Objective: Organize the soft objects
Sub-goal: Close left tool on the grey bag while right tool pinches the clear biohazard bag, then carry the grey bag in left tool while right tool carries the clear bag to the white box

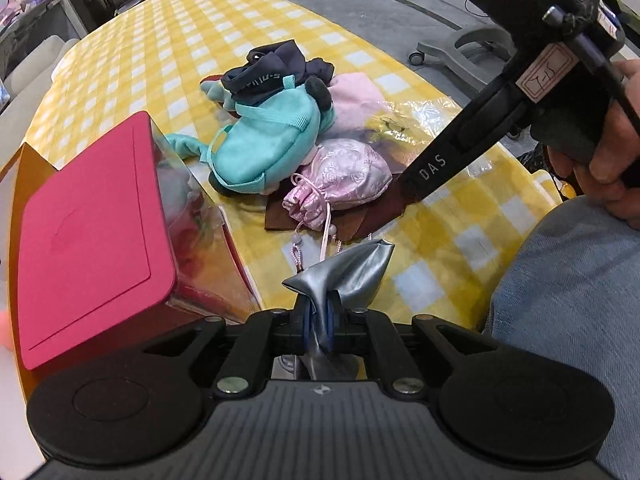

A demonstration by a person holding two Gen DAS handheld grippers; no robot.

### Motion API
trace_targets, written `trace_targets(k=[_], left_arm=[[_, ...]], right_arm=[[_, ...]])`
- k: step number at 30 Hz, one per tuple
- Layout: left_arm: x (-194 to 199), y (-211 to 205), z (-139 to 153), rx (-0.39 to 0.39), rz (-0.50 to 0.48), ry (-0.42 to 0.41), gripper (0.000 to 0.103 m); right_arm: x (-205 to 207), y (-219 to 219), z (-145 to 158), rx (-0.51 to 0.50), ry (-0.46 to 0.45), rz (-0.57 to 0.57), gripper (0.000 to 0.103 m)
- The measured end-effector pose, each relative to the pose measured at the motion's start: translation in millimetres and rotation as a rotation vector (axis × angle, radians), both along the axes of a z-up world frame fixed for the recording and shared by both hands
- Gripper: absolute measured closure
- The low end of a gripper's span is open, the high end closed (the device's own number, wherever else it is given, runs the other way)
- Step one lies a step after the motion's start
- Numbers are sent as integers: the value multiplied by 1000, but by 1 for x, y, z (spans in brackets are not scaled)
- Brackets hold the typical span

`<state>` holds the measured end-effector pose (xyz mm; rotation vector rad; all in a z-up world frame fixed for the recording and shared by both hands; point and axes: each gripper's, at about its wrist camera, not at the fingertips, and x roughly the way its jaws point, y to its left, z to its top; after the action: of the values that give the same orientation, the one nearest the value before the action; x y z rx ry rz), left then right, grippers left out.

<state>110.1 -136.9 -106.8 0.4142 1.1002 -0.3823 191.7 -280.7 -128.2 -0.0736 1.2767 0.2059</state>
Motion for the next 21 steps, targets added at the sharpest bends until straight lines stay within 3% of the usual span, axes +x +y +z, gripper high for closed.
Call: trace_targets(k=[2, 5, 7, 10, 21], left_arm=[[-2, 0, 1, 0, -2, -2, 94], [-5, 3, 2, 6, 6, 4, 94], [-7, 5, 3, 7, 12, 6, 94], [-12, 8, 5, 10, 17, 1, 94], [-33, 21, 28, -30, 25, -36, 98]], right_arm=[[-1, -5, 1, -4, -13, -16, 82], [-1, -16, 1, 2, -24, -52, 103], [-4, -23, 3, 42, -22, -76, 103], [-16, -19, 19, 9, -84, -66, 103], [-80, 2, 72, 128, -156, -82, 103]])
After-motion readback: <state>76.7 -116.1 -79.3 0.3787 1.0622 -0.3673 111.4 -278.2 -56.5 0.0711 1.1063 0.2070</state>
